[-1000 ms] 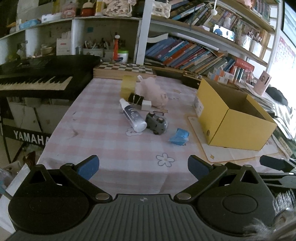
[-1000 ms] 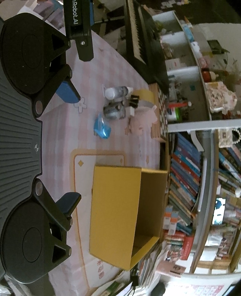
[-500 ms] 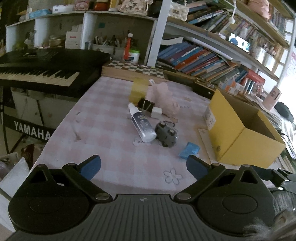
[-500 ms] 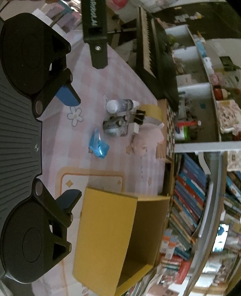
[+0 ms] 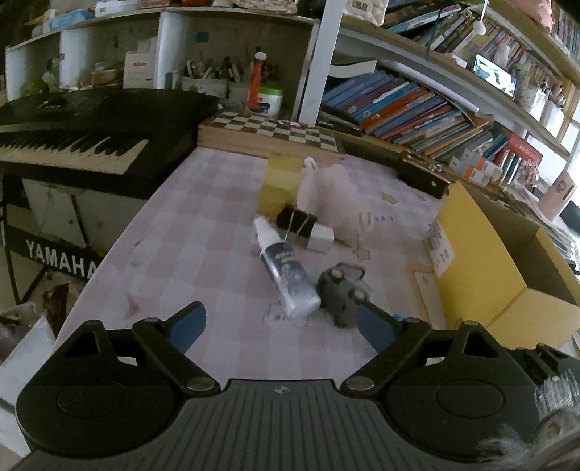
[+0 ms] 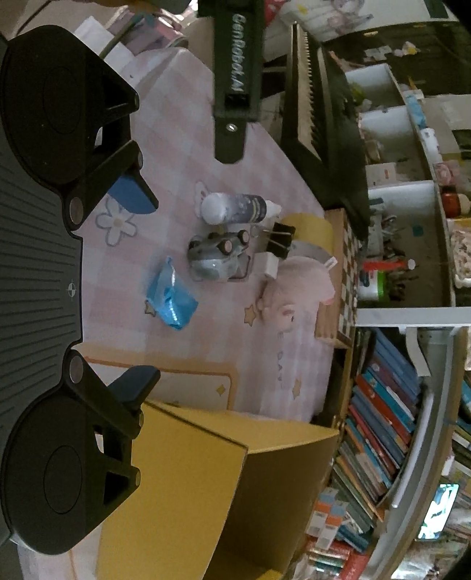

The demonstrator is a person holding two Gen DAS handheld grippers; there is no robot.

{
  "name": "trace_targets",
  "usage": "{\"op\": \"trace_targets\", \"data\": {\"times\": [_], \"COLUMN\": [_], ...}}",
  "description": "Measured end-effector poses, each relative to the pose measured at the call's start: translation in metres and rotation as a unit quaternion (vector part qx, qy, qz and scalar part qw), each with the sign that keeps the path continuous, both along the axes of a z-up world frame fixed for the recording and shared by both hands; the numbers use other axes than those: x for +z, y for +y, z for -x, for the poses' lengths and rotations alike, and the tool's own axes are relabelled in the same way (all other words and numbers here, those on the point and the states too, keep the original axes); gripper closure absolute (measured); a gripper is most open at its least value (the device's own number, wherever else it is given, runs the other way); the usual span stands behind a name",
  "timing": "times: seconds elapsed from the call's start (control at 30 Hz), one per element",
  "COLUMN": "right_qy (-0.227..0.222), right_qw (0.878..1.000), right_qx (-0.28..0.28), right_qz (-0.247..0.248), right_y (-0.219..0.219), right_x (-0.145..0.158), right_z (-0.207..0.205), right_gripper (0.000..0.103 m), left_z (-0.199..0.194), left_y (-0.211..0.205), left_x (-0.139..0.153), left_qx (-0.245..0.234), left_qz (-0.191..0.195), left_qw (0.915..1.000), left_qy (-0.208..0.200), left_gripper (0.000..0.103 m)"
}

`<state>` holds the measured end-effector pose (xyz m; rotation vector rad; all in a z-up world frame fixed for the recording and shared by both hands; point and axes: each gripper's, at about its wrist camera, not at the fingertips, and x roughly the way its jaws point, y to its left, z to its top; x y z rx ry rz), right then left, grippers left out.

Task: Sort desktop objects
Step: 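Grasp the white spray bottle with the left tool while the right tool grasps the blue cloth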

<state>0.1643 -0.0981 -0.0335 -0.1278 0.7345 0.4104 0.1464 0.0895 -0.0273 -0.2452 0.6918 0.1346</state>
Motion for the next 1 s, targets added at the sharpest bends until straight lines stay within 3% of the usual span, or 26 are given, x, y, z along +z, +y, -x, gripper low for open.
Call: {"op": "trace_targets", "data": {"times": [0.4, 0.67, 1.0], "right_qy": [0.014, 0.021, 0.043], "right_qw": [0.999, 0.997, 0.996], "right_qx": [0.034, 0.061, 0.064], "right_qz": [0.015, 0.037, 0.036], "right_y": [0.009, 0.02, 0.024], "right_x": [-0.014, -0.026, -0.04], "right_z": [-0.032, -0.045, -0.062], "right_gripper": [0.011, 0.012, 0.018], "left_z": [-0.055, -0.094, -0.106], "left_y": [0.003, 0.007, 0.004], "left_x": [-0.013, -0.039, -0.054], "left_qx": [0.011, 0.019, 0.004], "left_qz": [-0.01, 0.004, -0.008], "left_qw": [0.9998, 0.9983, 0.997], "left_qy": [0.013, 0.055, 0.076], "left_gripper": [0.016, 0.039, 0.049]}}
